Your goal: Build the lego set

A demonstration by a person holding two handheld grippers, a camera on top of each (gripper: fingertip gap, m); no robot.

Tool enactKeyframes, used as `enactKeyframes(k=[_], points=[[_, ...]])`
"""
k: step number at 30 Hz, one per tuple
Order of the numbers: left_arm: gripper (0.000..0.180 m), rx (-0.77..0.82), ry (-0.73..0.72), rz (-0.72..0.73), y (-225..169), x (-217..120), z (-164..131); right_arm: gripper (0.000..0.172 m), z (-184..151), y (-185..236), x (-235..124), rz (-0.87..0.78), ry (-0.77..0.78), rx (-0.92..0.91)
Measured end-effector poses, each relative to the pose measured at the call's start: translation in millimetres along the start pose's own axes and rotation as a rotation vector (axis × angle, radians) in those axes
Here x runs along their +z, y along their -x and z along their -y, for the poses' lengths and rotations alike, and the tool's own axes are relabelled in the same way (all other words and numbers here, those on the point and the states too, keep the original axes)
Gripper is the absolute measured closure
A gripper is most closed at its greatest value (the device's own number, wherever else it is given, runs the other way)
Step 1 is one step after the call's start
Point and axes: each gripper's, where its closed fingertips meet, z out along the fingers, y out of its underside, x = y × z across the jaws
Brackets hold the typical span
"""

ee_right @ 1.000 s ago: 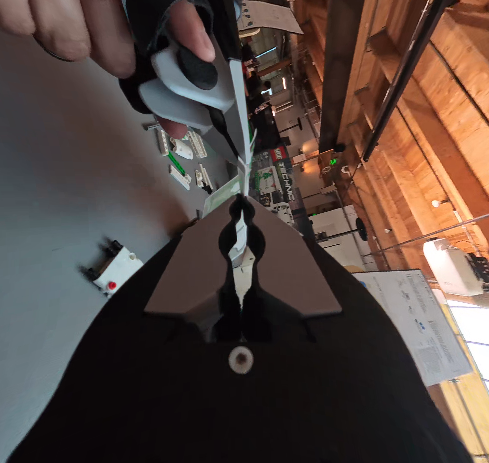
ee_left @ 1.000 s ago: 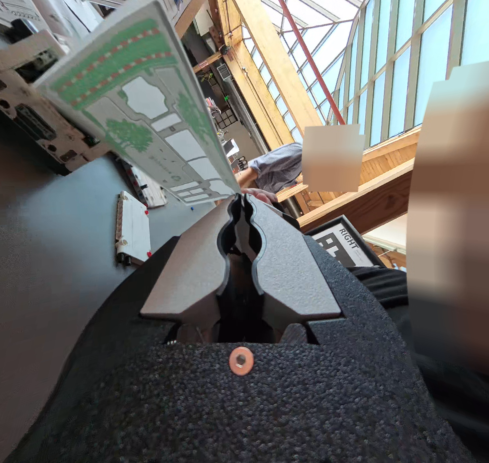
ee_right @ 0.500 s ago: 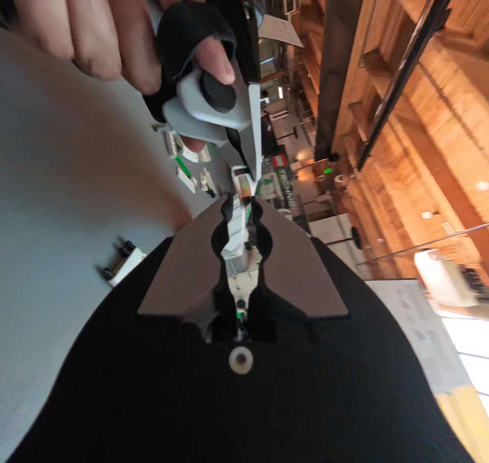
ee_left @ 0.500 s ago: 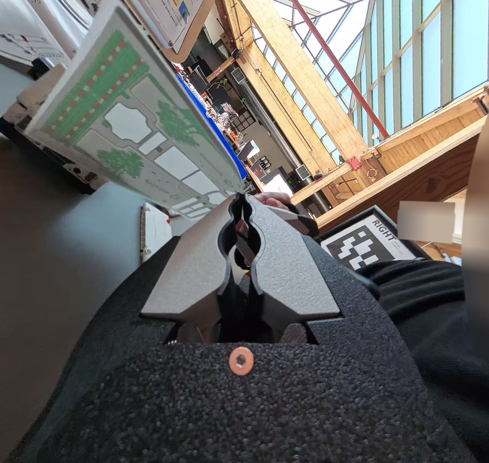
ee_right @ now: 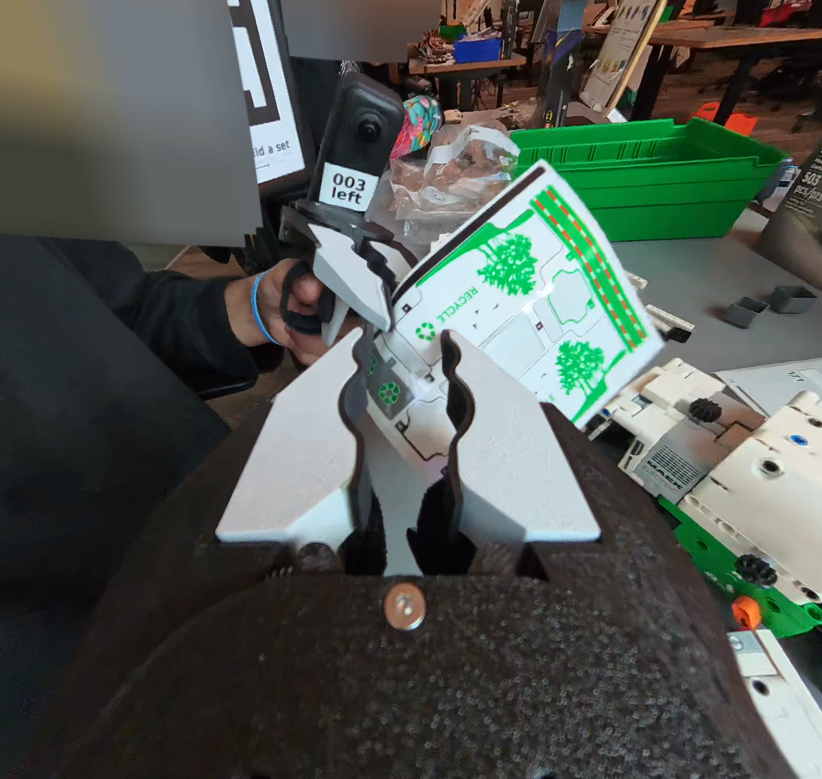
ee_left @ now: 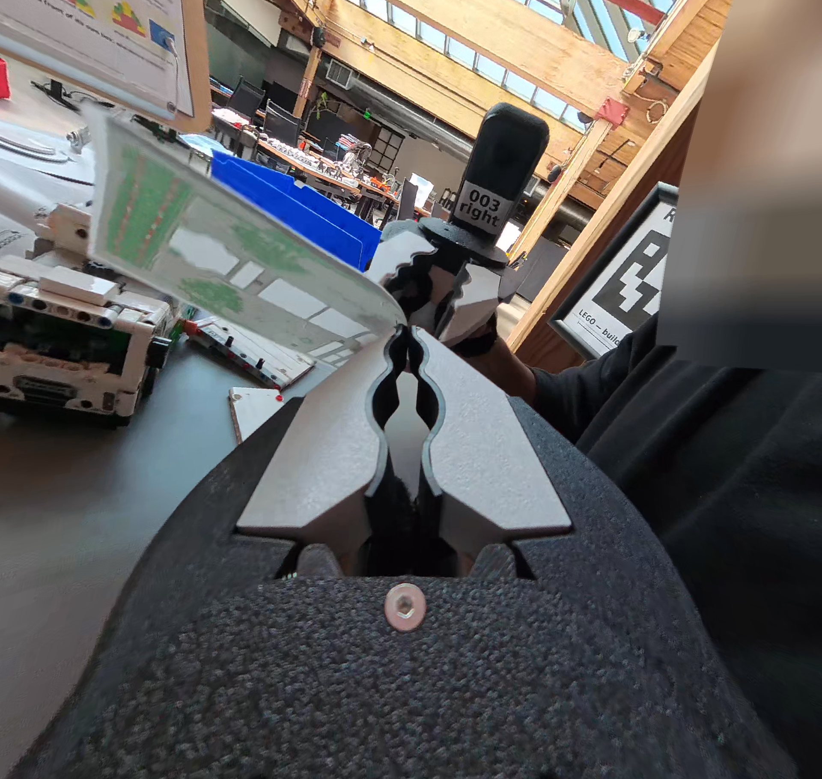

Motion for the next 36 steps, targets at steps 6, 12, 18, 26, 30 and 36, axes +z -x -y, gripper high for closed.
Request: enactKeyframes(k=[6, 12, 18, 26, 30, 36], points=[[0.180, 0.034, 0.004, -0.091, -16.7, 2.8, -1.2, 0.140, -3.9, 23.1, 4.8, 0.155, -0.002, 0.044], [0.180, 0.053, -0.004, -0.143, -26.2, 1.3, -0.8, 0.142, 2.0, 40.6, 2.4, 0.324, -0.068, 0.185], [0.180, 0.098, 0.014, -0.150, -32.9, 1.1, -3.2, 0.157, 8.2, 36.3, -2.3, 0.406, -0.144, 0.326], [0.180, 0.123, 0.028, -0.131, -31.2, 1.0, -5.8, 0.159, 5.4, 36.0, -3.6, 0.430, -0.144, 0.348], [0.180, 0.128, 0.033, -0.124, -30.6, 0.8, -6.7, 0.159, 4.3, 34.9, -4.5, 0.439, -0.148, 0.362], [0.180, 0.133, 0.038, -0.140, -33.5, 1.3, -8.1, 0.161, 4.4, 37.6, -7.1, 0.487, -0.158, 0.396]])
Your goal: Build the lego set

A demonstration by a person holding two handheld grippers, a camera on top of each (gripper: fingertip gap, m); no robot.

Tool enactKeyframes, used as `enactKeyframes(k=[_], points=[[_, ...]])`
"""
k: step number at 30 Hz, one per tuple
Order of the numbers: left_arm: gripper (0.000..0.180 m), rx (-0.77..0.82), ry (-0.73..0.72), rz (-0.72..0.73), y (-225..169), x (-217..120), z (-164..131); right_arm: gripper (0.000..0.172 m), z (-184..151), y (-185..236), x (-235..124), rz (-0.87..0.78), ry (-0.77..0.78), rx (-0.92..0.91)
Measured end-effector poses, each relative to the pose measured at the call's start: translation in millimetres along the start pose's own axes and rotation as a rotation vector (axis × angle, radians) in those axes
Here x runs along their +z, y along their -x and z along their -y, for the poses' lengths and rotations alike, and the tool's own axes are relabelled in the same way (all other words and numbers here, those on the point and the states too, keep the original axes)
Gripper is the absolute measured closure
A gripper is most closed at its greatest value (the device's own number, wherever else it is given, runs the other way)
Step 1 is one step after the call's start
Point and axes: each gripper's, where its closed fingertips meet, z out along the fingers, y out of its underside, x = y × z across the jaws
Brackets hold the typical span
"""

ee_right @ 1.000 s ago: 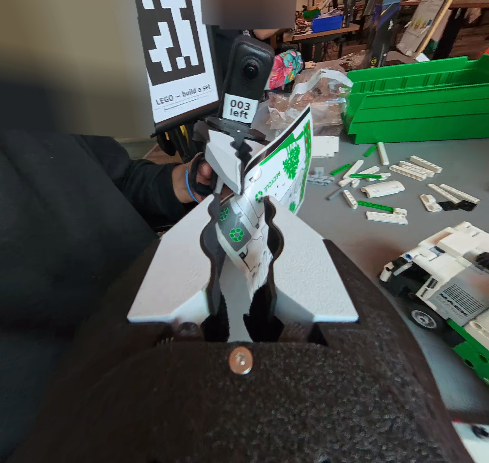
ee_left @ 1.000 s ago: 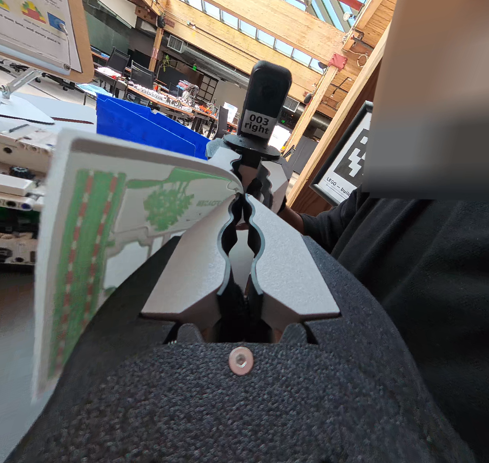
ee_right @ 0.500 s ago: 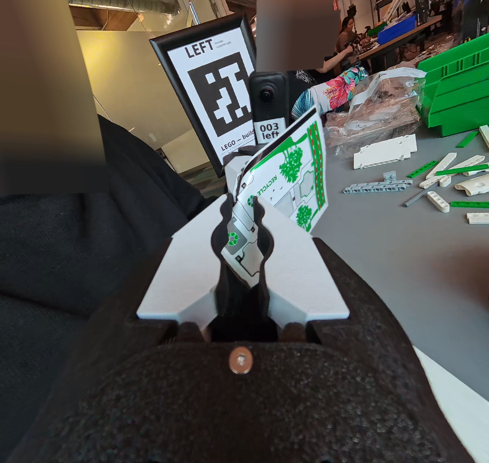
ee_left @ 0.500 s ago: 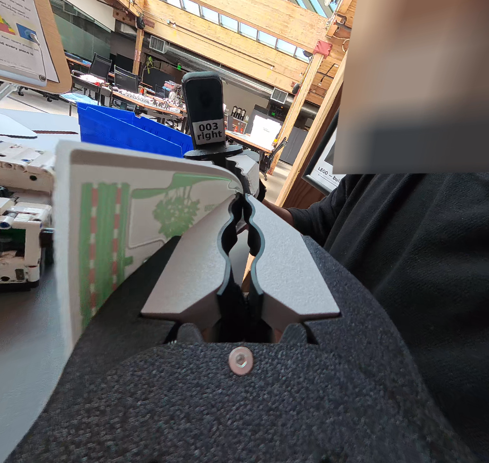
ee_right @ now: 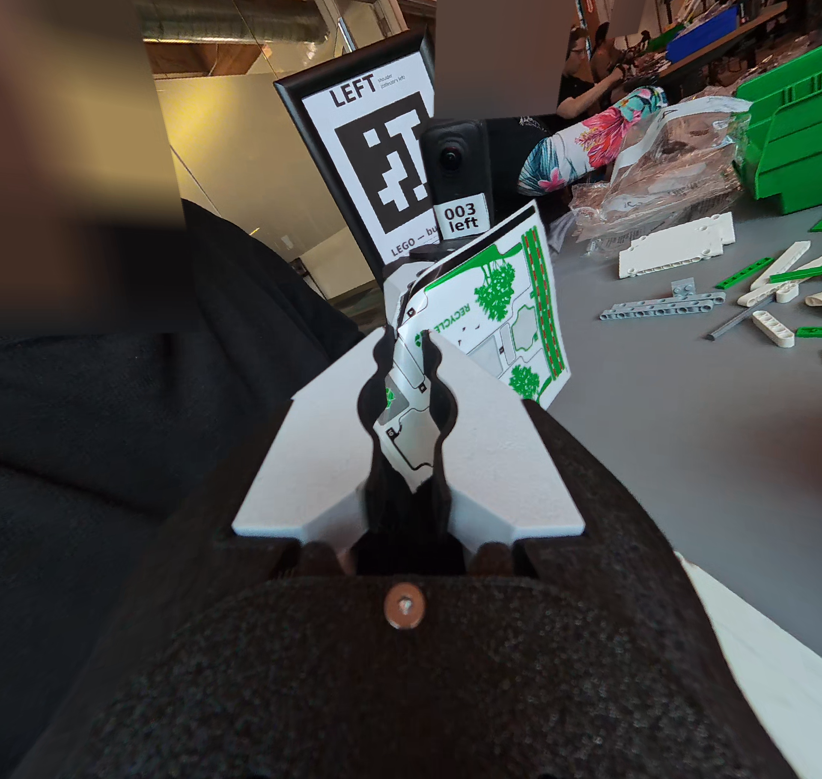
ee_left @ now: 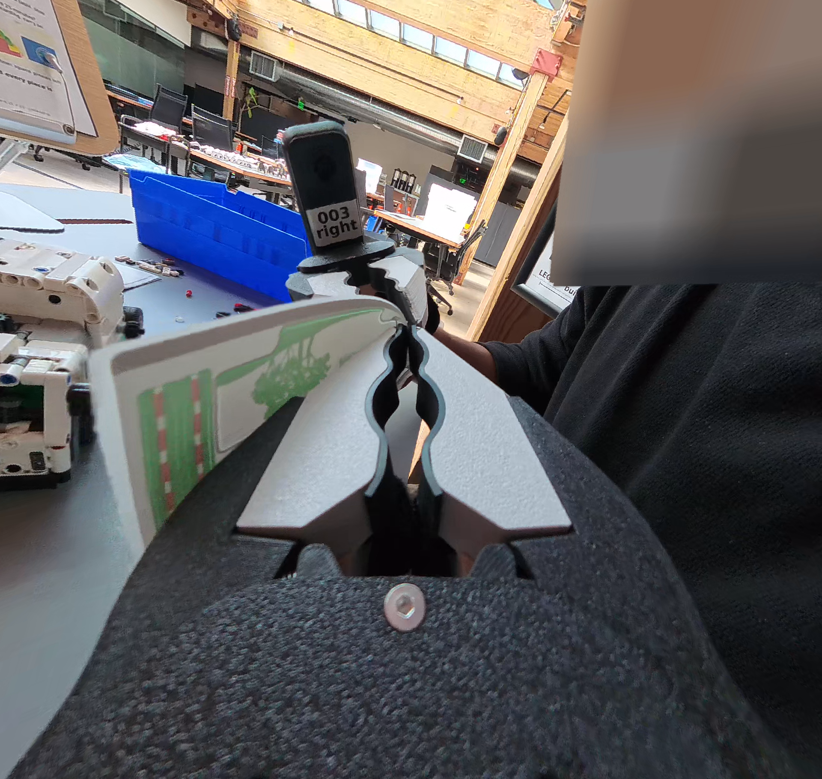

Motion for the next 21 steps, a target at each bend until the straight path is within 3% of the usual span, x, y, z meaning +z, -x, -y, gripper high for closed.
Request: enactKeyframes(k=[11, 21], points=[[0.180, 0.018, 0.018, -0.014, -5.1, 1.1, -2.2, 0.172, 4.5, 1.5, -4.9, 0.018, -0.027, 0.003], [0.180, -0.008, 0.076, 0.002, 1.7, -4.1, -11.3, 0.172, 8.2, -20.1, -18.5, -0.245, 0.070, -0.196]])
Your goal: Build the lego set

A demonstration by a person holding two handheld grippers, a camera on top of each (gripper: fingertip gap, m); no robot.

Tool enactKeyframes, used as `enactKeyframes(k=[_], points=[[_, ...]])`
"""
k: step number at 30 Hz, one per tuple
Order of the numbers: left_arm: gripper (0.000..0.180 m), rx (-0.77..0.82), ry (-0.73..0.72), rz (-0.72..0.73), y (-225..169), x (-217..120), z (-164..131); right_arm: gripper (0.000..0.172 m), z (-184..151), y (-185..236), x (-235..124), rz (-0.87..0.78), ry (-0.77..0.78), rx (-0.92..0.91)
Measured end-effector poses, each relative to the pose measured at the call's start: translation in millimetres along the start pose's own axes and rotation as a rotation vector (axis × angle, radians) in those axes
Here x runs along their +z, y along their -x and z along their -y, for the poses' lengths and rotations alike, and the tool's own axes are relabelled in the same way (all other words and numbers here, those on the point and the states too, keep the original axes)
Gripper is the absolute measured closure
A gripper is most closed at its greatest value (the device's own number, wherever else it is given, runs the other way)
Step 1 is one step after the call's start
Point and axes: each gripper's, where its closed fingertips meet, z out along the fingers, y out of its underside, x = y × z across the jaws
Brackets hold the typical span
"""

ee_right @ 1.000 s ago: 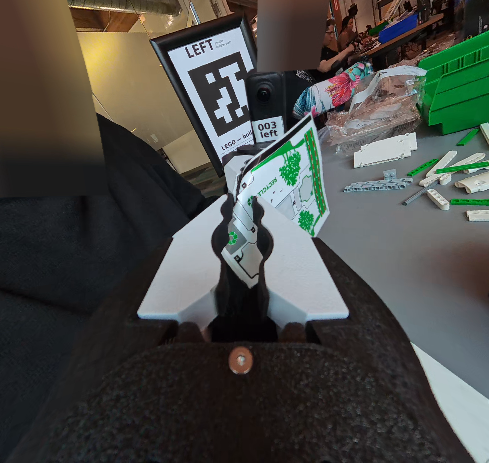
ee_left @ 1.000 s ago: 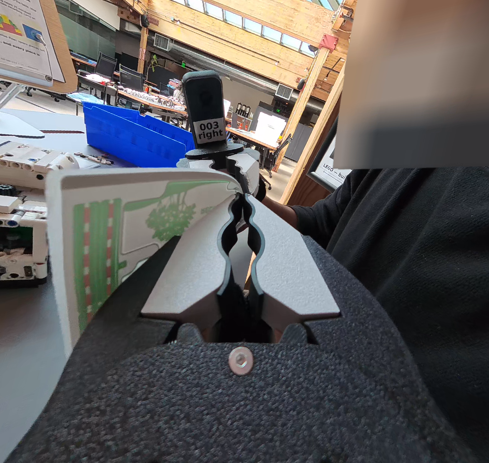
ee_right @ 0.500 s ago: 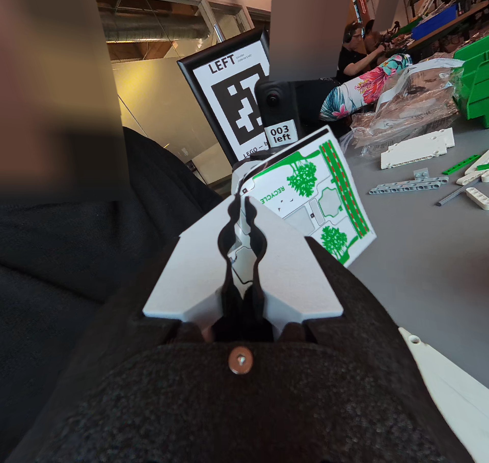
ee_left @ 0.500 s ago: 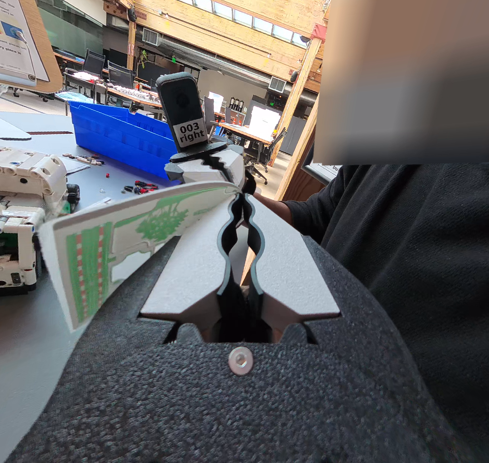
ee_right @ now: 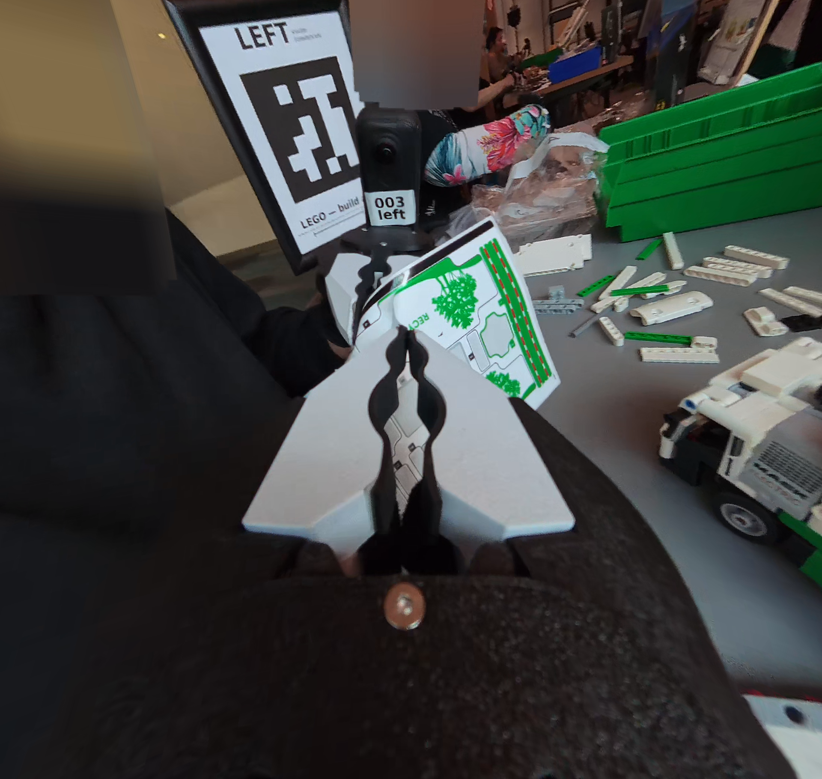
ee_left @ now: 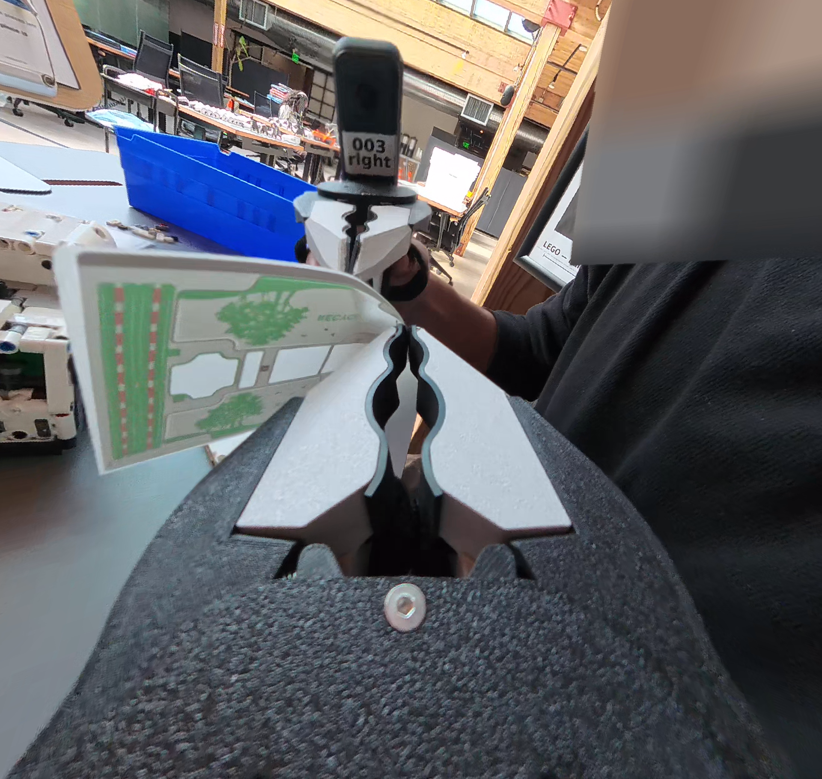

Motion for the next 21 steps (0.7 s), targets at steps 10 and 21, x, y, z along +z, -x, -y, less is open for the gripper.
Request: enactKeyframes(k=[10, 21], points=[[0.180, -0.043, 0.158, 0.058, 15.8, -15.7, -15.1, 0.172, 29.2, -9.3, -25.9, -0.328, 0.084, -0.322], [0.180, -0.031, 0.264, 0.153, 30.4, -30.8, -22.9, 0.172, 46.5, -18.1, -52.6, -0.563, 0.162, -0.521]])
